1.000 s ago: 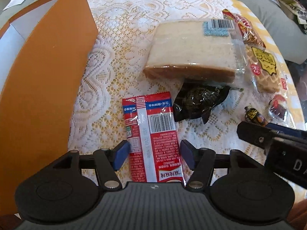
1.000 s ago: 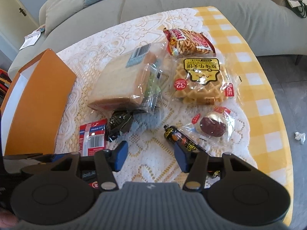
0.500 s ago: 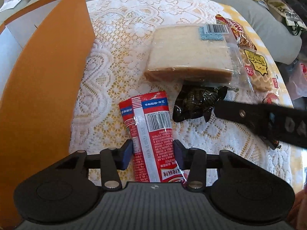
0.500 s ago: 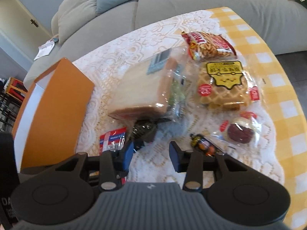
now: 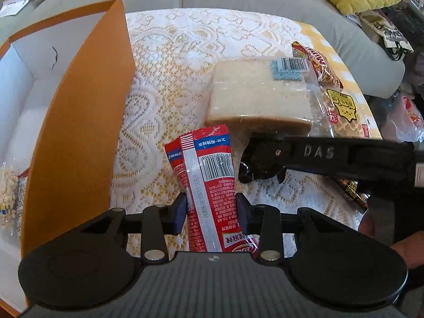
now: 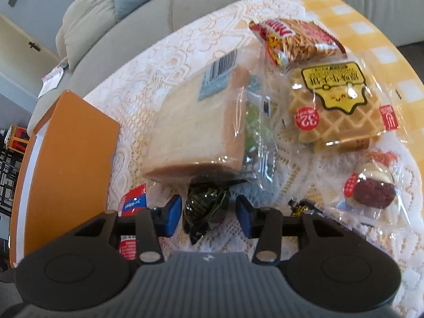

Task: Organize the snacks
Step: 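Grasp the dark green pouch with the right gripper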

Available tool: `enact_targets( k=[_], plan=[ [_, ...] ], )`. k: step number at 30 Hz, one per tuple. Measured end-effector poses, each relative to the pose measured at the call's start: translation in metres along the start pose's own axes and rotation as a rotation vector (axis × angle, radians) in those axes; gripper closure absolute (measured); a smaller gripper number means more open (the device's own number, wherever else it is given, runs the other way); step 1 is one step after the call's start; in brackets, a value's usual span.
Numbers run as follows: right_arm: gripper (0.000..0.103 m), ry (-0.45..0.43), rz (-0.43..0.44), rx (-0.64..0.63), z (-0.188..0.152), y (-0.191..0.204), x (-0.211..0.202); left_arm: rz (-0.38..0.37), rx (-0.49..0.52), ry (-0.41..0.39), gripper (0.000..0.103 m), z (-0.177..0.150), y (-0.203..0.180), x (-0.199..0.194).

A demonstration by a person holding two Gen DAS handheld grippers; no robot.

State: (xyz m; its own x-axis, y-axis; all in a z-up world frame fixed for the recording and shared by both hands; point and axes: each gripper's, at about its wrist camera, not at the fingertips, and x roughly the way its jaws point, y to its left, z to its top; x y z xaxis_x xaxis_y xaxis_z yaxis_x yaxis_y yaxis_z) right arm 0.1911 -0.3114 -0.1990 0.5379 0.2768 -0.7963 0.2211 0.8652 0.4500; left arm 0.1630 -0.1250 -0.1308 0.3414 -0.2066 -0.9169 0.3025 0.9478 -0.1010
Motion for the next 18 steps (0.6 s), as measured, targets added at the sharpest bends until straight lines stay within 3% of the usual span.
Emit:
enact_targets(
  k=[8, 15, 18],
  plan=[
    [0.070, 0.011, -0.019, -0.026, -0.005, 0.001, -0.007, -0.005, -0.007, -0.022, 0.060, -0.003, 0.003, -0.020],
    [0.071, 0.042, -0.011, -0.052, -0.027, 0.011, -0.035, -0.036, -0.011, -0.045, 0.060, -0.010, 0.009, -0.052],
    [0.071, 0.005, -0.034, -0.120, -0.036, 0.022, -0.056, -0.040, -0.006, -0.058, 0.060, -0.013, 0.011, -0.070]
  ],
)
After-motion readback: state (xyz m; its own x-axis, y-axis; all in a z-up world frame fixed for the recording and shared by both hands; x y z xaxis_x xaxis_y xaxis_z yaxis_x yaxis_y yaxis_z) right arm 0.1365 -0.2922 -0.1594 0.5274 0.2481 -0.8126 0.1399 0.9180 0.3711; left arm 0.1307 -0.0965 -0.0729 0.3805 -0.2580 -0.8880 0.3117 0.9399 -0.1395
